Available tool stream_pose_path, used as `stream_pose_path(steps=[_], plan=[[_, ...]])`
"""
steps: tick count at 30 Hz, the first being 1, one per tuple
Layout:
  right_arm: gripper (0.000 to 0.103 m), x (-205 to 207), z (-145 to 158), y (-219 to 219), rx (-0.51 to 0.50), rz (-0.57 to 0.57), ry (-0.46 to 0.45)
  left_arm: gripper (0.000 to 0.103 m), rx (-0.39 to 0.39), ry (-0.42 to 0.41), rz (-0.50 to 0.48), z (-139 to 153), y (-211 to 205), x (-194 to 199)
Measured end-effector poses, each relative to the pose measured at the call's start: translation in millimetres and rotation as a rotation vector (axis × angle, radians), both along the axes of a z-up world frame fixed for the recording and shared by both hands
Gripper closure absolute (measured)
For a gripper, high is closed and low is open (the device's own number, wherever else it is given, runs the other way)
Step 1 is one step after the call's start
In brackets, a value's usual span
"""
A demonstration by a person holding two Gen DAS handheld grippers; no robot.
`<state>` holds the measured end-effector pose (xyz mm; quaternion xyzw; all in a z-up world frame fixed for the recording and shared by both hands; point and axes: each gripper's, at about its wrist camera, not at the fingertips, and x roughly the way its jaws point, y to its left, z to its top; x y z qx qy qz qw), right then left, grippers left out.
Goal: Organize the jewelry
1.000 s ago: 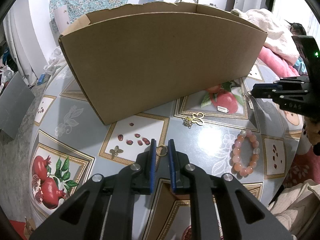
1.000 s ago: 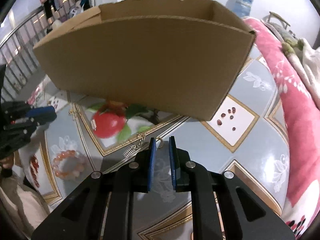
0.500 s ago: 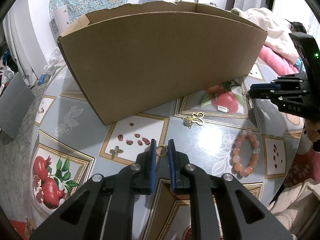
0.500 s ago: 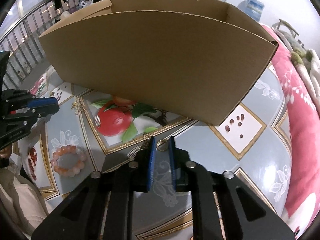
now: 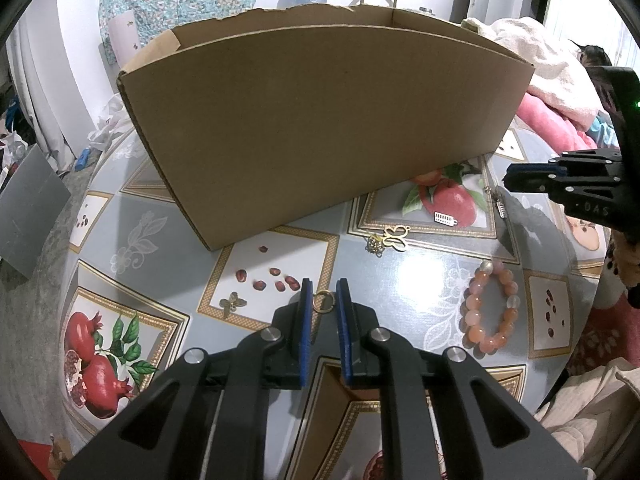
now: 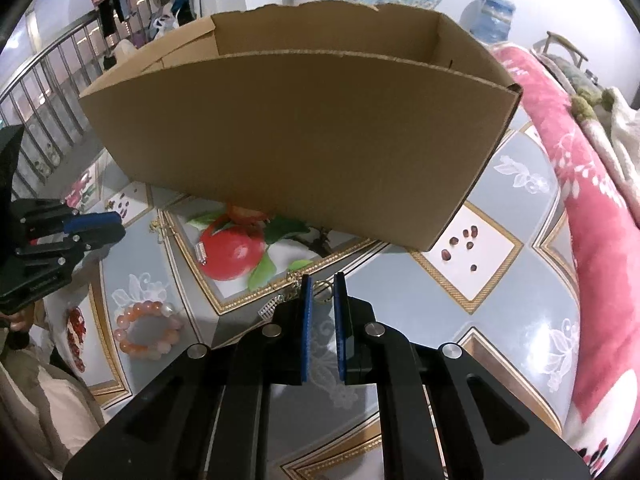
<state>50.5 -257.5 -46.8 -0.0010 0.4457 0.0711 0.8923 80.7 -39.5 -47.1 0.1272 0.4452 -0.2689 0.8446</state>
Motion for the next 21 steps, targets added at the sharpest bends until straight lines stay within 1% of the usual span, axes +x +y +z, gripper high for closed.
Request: stream_pose_path(steps=[11,18,21], plan=[[0.095,-10.5,5.1,-2.2,0.016,-0.019,-0.027,0.092,-0.015,0.005,-0.013,3.9,5.0,-3.4],[0.095,-22.0,22.2,0.7,0.012,-0.005,-0.076,0.092,-0.038,-0.04,-0.028,23.8,9.9,-11.8],[0.095,-25.9,27.2,0.0,0.011,-0.011,-0.09,0.092,-0.04,-0.042,-0.03,27.5,11.9,-14.3]])
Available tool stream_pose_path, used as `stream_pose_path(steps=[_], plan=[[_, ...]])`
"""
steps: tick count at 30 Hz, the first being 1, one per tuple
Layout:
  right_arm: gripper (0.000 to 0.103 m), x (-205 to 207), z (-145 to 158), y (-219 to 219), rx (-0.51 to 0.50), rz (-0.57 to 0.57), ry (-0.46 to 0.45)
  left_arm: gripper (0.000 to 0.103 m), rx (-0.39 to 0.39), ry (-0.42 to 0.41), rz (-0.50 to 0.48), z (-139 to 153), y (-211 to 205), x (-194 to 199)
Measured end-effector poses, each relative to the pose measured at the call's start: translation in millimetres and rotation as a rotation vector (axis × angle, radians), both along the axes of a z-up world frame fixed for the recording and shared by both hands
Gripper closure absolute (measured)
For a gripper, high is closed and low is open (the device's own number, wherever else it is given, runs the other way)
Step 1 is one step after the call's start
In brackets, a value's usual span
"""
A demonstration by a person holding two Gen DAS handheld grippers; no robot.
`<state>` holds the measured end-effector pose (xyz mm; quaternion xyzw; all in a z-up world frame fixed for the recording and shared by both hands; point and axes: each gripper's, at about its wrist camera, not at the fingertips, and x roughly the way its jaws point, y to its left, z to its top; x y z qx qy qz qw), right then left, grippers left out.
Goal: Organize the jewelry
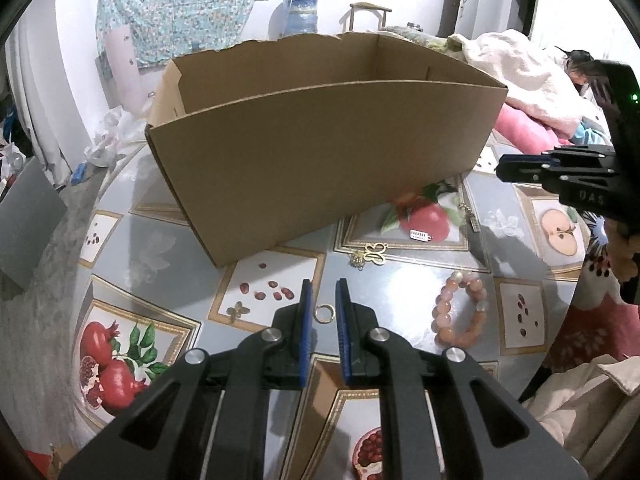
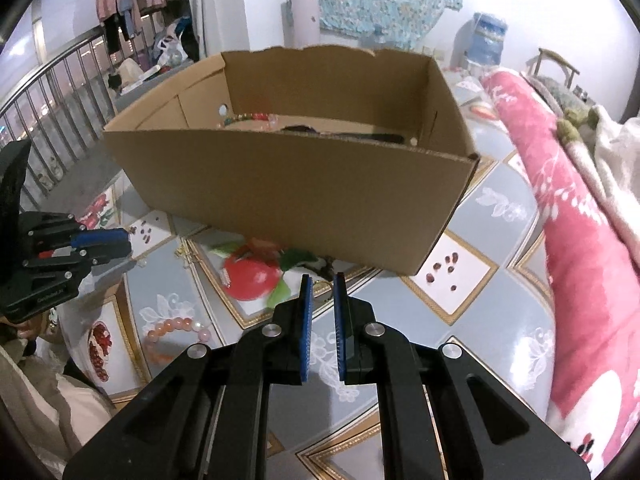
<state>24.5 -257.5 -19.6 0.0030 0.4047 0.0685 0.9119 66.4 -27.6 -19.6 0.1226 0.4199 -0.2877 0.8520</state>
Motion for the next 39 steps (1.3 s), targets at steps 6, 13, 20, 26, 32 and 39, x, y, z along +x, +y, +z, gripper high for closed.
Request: stream_pose_path(steps=[6,13,20,26,32,39], plan=[[0.095,-1.8,-2.3,-0.7,0.008,-0.004,0.007,0.092,0.006,0.039,-0.035,-5.3,-0.9,-6.6],[0.095,-2.9,-3.0,2.5,0.034,-0.001,0.004,0.092,0.053,0.051,-0.023,-17.9,-11.0,-0.3],[0.095,-1.0,-5.4,2.2,0.056,-0.005,0.004,0.092,0.091,0.043,-0.033,-24.1,-13.0,8.8],[0.095,1.1,-8.6,0.7,0.068,-0.002,0.009,0.092,0.098,0.052,-0.06,-23.7,-15.5,13.9],[0.095,3.6,-10.4,-2.9,0.077,-0.002,0.009,0.089,0.08,0.099,-0.081,-22.2,-16.3,23.2],[0.095,6.9,-15.0,-2.9,0.087,0.004,0.019,0.084,0.07,0.115,-0.104,-21.0,-15.1,25.4]])
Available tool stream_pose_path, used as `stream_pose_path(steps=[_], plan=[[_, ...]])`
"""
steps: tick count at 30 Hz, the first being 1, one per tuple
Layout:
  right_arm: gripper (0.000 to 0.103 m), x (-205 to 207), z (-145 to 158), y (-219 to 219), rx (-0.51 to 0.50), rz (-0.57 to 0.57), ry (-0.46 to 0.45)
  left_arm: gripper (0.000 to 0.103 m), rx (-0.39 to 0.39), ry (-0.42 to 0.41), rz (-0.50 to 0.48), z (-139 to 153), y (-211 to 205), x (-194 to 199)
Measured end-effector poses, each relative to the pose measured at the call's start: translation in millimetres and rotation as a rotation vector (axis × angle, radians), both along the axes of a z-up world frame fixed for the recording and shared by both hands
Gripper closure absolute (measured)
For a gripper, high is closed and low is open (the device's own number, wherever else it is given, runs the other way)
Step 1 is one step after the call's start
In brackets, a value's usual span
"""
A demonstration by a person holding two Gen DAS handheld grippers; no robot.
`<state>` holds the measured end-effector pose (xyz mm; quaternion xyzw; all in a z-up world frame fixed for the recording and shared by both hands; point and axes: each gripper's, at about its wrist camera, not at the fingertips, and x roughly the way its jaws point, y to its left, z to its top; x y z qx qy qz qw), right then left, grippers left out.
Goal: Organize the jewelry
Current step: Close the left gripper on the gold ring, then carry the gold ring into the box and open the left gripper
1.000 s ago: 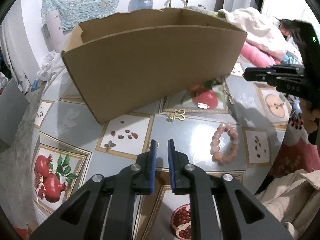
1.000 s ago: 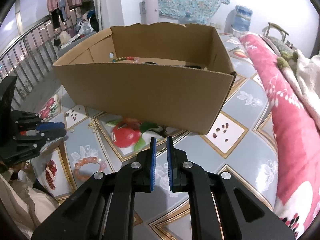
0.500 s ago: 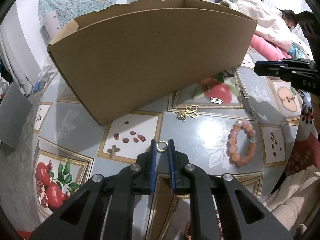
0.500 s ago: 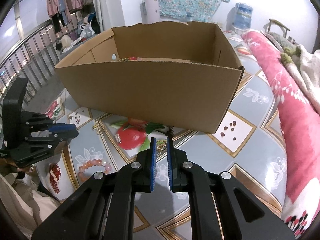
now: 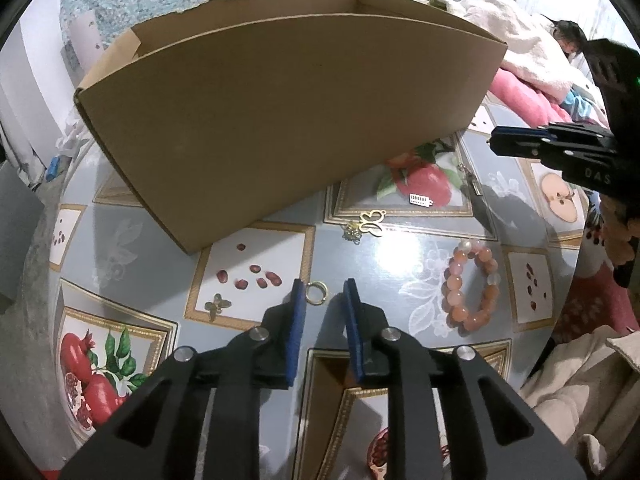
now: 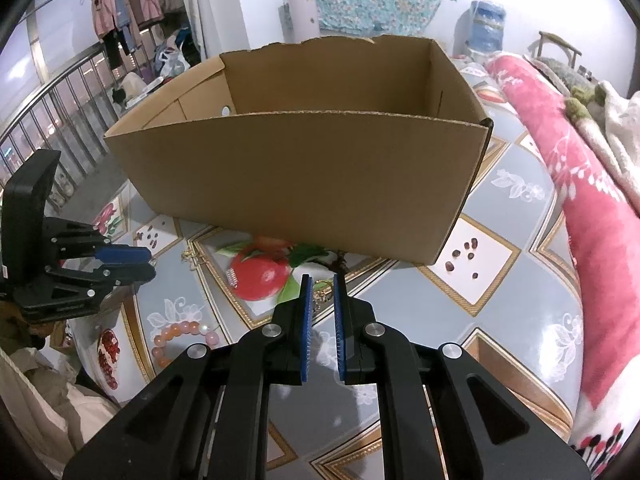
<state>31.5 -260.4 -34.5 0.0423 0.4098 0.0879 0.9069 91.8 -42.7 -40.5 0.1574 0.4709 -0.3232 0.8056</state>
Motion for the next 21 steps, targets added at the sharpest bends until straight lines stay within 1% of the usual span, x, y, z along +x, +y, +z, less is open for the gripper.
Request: stream_pose_path(steps=[9,14,16,19,21], plan=[[0.095,3.1,-1.0,-0.5,0.008,-0.002,0.001,0.084,0.027,-0.046,0.016,-2.6,-5.1,-3.0],[0.095,1.4,1.2,-1.1,0.009,-0.009,-0.01,0.093,0.041,-0.06,0.04,-3.6,-7.5,-3.7],[0.095,-0.8,3.2,-1.2,0.008,-0.011,-0.017,0.093,0.038,-0.064,0.05,-3.5,-7.0,-4.2],[0.095,-5.6,6.8,-1.0,0.007,-0.016,-0.029,0.093,0.059,-0.106,0.046,-4.0,-11.0,-10.8],[0.095,-8.9,9.8,-1.0,0.004,-0.02,-0.039,0.093,0.056,-0.111,0.045,-3.8,-12.1,-14.0]])
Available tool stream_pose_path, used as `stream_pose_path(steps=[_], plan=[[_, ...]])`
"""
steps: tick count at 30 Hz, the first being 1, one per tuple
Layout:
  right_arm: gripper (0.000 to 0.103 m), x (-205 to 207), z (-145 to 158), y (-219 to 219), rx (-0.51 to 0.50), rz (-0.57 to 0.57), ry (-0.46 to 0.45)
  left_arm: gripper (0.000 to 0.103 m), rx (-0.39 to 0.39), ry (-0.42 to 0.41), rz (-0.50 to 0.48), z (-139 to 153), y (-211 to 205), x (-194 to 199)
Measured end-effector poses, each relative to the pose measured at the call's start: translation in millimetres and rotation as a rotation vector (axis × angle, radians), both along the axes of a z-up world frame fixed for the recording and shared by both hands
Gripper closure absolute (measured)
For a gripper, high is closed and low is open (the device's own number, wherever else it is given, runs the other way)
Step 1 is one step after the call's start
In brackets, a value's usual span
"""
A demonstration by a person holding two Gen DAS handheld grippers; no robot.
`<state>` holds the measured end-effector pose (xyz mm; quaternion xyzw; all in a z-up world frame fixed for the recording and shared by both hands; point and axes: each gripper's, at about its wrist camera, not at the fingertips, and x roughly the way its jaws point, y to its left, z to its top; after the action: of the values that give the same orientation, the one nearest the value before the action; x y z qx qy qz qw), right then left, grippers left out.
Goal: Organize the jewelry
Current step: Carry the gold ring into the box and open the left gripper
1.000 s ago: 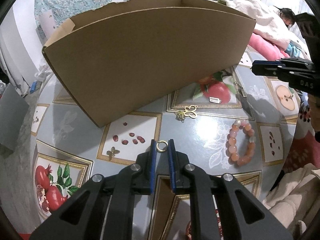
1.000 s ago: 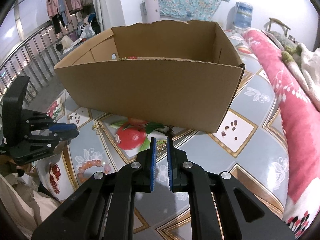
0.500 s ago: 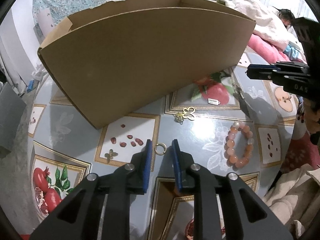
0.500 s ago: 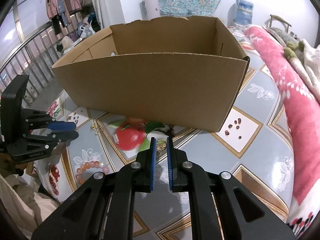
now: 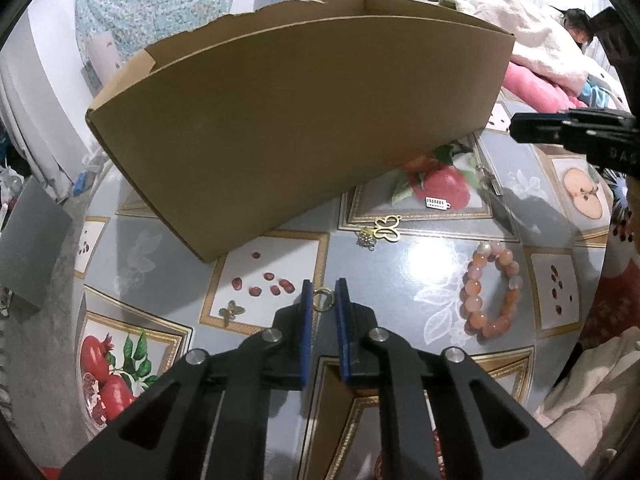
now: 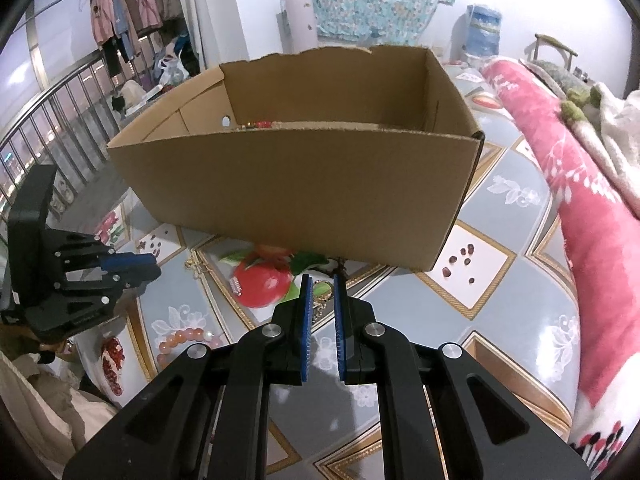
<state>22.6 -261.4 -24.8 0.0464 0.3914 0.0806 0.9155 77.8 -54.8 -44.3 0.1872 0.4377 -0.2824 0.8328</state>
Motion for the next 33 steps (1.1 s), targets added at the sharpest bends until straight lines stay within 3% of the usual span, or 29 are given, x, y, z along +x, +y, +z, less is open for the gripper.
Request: stream_pose_path(steps=[6,12,15,19,22,28,33], plan=[[0.095,-8.0,11.0,1.0,-0.008,-0.005,-0.034,0.093,-0.023,-0.037,0.002,15.3,4.7,-13.1],[0.095,-13.4,41.3,5.6,-0.007,0.013,-0.123,0.093,-0.09,-0.194,-0.008,74.8,9.9,-28.4],[0.095,-12.0,62.2,4.0,0.004,0.024,-0.183,0.093,-0.165,-0.292,-0.014,114.9,10.5,-30.9],[0.095,4.9,84.4,1.3,0.013,0.053,-0.252,0.093,-0.247,-0.329,-0.047,137.5,4.3,-12.0],[0.095,30.7,86.5,0.4,0.031,0.088,-0.246,0.093,-0.268,-0.283,-0.059,132.1,-10.3,15.7],[0.095,100.5,67.0,-4.6,0.106,0.116,-0.083,0.093,-0.244,-0.105,-0.041,103.6,-47.8,73.2],[0.093,124.9,58.6,-5.0,0.113,0.098,-0.017,0.092,-0.267,0.023,-0.003,86.7,-59.0,107.5]])
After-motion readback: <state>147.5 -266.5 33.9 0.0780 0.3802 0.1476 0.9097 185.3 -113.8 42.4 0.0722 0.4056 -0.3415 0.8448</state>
